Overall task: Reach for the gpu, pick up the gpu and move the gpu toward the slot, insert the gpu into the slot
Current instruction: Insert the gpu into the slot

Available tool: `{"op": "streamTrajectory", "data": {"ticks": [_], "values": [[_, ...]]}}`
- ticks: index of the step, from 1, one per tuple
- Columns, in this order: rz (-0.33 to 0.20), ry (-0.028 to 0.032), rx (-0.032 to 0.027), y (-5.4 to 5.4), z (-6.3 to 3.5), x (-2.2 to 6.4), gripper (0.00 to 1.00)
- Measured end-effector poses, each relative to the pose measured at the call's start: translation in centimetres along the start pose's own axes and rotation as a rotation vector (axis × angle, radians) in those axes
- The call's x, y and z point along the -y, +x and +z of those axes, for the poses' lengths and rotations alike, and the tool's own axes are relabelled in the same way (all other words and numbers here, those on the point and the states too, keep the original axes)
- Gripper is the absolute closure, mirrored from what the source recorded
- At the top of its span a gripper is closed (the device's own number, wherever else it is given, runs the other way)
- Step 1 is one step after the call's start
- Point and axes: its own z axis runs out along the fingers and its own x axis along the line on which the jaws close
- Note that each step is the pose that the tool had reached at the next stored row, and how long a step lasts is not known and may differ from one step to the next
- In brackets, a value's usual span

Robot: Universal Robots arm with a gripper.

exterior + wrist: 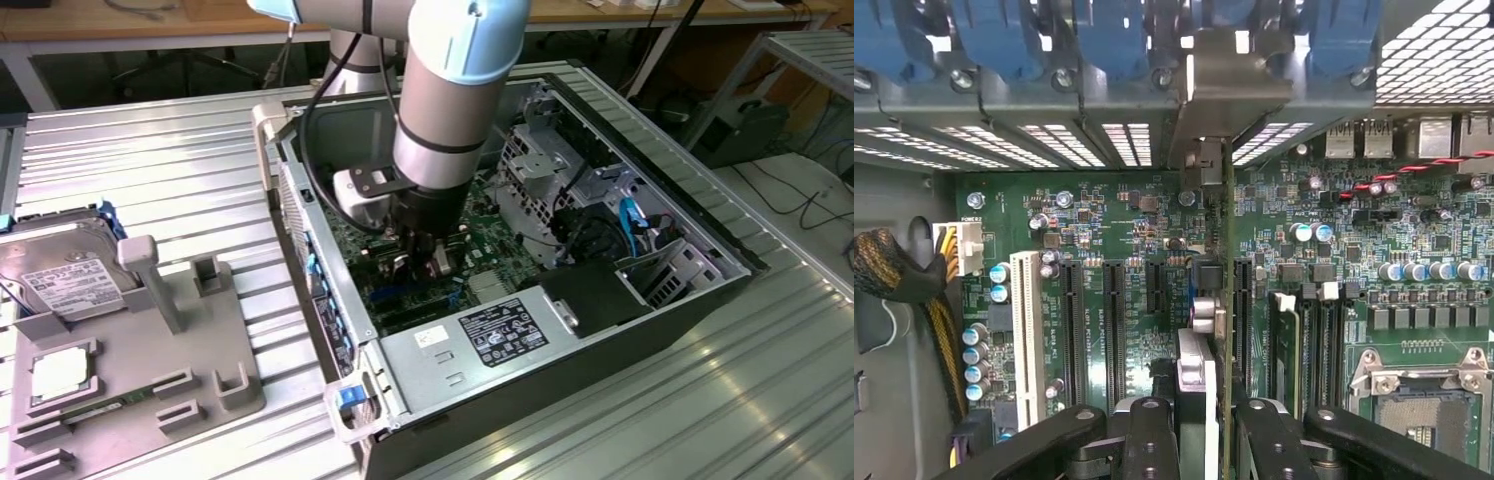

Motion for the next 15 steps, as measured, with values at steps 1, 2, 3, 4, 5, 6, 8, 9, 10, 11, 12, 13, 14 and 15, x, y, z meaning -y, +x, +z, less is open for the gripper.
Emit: {"op": "streamTrajectory", "data": {"ticks": [1,2,3,4,5,6,8,9,10,11,12,13,14,15], "values": [[0.0,-0.0001,-0.0003,0.0,0.05,0.0,0.72],[0.0,-0.0002,-0.0004,0.0,0.1,0.0,0.72],[0.0,-0.0001,-0.0005,0.01,0.17,0.0,0.72],[0.0,0.0001,-0.0001,0.01,0.26,0.0,0.72],[0.0,0.0,-0.0002,0.01,0.3,0.0,0.72],[0.0,0.0,-0.0002,0.01,0.3,0.0,0.72],[0.0,-0.0001,-0.0002,0.01,0.31,0.0,0.72],[0.0,0.0,-0.0001,0.01,0.31,0.0,0.72],[0.0,0.0,0.0,0.01,0.31,0.0,0.72],[0.0,0.0,-0.0001,0.01,0.31,0.0,0.72],[0.0,0.0,0.0,0.01,0.31,0.0,0.72],[0.0,0.0,0.0,0.01,0.31,0.0,0.72],[0.0,0.0,0.0,0.01,0.31,0.0,0.72],[0.0,0.0,-0.0001,0.01,0.31,0.0,0.72]]}}
